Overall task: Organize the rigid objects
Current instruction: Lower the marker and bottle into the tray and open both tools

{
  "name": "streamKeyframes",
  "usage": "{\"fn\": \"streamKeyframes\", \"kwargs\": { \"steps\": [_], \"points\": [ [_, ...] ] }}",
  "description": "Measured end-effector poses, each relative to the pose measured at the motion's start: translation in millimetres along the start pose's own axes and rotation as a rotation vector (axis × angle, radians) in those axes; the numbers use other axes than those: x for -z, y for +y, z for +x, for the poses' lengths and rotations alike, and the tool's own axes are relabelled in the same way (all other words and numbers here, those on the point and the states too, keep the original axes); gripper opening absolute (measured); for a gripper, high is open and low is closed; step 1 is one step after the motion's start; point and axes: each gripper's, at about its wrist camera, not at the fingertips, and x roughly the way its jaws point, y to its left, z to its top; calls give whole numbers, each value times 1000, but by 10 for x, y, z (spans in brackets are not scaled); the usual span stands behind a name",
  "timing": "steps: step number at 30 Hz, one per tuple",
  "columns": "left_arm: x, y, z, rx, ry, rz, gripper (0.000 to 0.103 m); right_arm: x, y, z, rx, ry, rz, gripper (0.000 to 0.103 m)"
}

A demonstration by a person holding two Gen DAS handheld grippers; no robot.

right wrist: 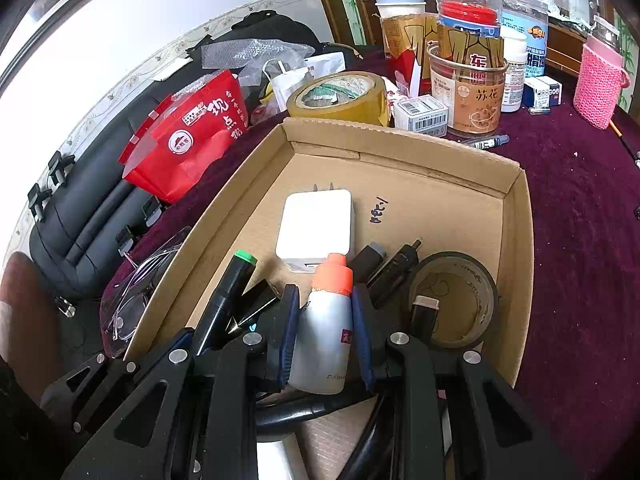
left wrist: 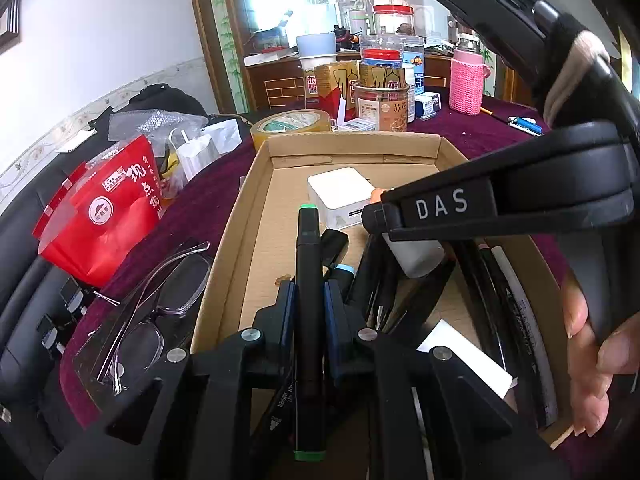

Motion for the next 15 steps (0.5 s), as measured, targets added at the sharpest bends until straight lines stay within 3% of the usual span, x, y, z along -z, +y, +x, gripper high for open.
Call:
{"fn": "streamKeyframes", "kwargs": {
  "steps": [15],
  "points": [
    [12,-4,-12,-10,-2,7,13,-9,-24,6,-3,2,6,24]
  ]
}}
